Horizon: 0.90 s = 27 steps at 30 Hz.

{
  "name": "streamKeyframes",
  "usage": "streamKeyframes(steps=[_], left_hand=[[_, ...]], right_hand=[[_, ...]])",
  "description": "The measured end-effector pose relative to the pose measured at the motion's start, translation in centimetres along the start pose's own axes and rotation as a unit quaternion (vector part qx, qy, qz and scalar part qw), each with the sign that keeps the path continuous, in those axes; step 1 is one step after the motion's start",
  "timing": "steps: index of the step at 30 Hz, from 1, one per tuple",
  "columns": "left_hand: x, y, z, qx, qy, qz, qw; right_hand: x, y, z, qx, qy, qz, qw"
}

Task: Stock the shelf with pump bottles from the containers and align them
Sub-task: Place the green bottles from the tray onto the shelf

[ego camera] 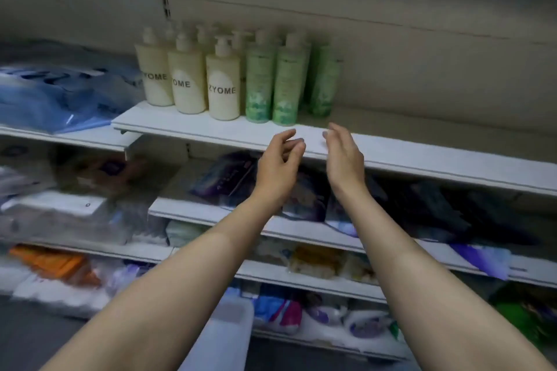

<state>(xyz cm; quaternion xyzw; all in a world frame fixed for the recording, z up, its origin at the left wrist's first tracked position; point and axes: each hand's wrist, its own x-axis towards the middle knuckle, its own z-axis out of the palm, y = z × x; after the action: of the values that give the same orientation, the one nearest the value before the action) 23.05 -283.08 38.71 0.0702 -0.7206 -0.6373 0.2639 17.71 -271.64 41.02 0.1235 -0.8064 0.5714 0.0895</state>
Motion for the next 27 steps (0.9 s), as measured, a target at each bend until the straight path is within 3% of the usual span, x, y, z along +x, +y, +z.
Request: streamKeyframes(steps=[3,5,11,16,21,27], left_hand=[[-3.5,-2.8,-3.5,0.009,0.015,0.009,1.0],[-5.9,-5.6,-6.2,0.024,0.02,-0.028,0.999],[-14.0,-15.3,-14.7,0.067,0.018,-0.186,0.98],[-22.0,-21.6,-20.5,0.108,-0.005,-0.319,0.942],[-28.7,-25.5,-24.9,0.151,-0.029,-0.411,0.899],[-32.4,-28.8,-26.5,0.203,-0.077,-0.456,0.863]], right_hand=[[-5.3,0.7,2.6,-0.01,0.017,-0.06,0.998],[-8.7,2.1,5.0,-0.024,-0.003,-0.054,0.998],[-19.0,8.9,12.9,-0.065,-0.149,0.128,0.978],[-27.6,14.5,17.8,-0.042,-0.237,0.349,0.906],[-34.1,18.2,20.0,-0.006,-0.254,0.525,0.812],[-39.0,21.1,20.3,-0.014,-0.29,0.566,0.772]])
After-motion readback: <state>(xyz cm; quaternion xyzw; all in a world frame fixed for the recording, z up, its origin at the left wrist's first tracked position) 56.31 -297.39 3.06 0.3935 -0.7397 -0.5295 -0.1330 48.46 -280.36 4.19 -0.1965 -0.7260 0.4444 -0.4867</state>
